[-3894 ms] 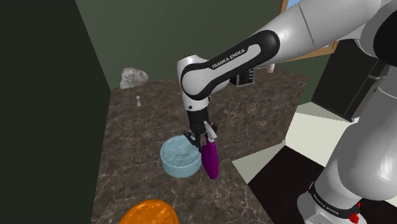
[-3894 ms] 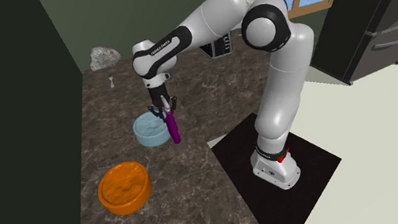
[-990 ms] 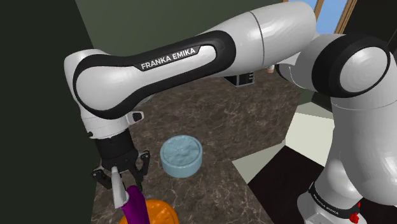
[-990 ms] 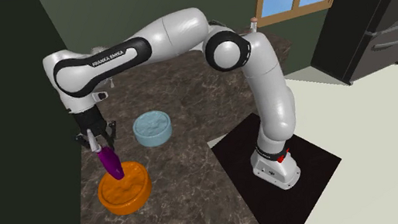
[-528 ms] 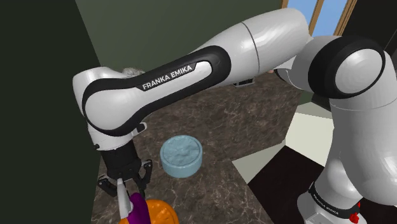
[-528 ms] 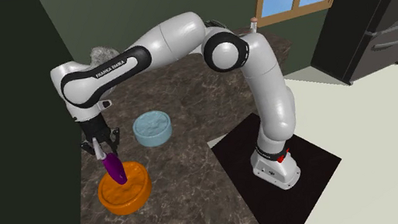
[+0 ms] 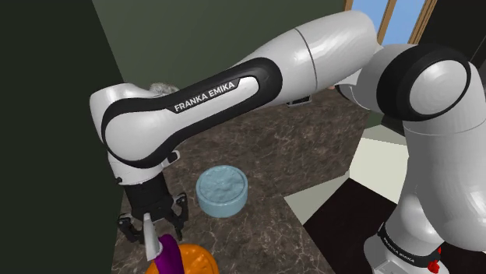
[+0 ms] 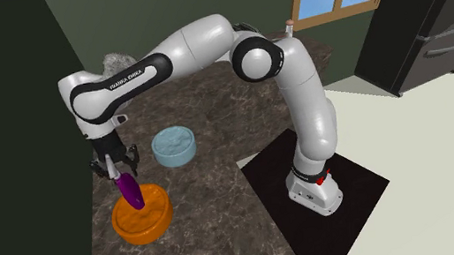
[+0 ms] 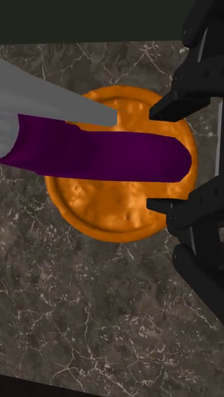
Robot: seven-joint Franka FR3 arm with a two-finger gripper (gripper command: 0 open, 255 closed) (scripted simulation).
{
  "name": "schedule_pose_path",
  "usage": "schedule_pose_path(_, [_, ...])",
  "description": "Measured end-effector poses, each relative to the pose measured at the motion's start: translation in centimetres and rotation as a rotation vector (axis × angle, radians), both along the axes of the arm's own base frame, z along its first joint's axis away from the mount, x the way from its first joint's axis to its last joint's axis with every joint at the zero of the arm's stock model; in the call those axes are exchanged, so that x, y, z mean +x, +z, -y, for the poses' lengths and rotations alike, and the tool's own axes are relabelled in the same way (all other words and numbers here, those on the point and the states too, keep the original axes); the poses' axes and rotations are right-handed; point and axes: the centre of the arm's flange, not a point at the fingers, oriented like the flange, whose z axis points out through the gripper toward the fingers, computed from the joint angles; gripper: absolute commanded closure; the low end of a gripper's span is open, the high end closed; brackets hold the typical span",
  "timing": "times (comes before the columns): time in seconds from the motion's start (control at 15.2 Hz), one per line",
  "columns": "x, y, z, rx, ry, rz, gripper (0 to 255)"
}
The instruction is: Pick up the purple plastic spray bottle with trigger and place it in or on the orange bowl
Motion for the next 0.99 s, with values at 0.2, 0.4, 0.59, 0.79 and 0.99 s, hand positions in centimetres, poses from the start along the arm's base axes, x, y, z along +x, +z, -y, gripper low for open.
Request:
schedule_pose_path(0.2, [-0.1,-0.1,-0.1,-0.001,0.002,-0.002,0])
schedule_pose_path(0.4, [0.1,0.3,0.0,-0.001,0.002,-0.003,0])
schedule_pose_path(0.59, [1.1,3.4,0.1,-0.001,0.001,-0.002,0])
schedule_pose_path(0.79, [1.6,4.4,0.4,-0.001,0.002,-0.002,0])
schedule_pose_path(0.99, [1.7,4.5,0.4,-0.002,0.002,-0.003,0])
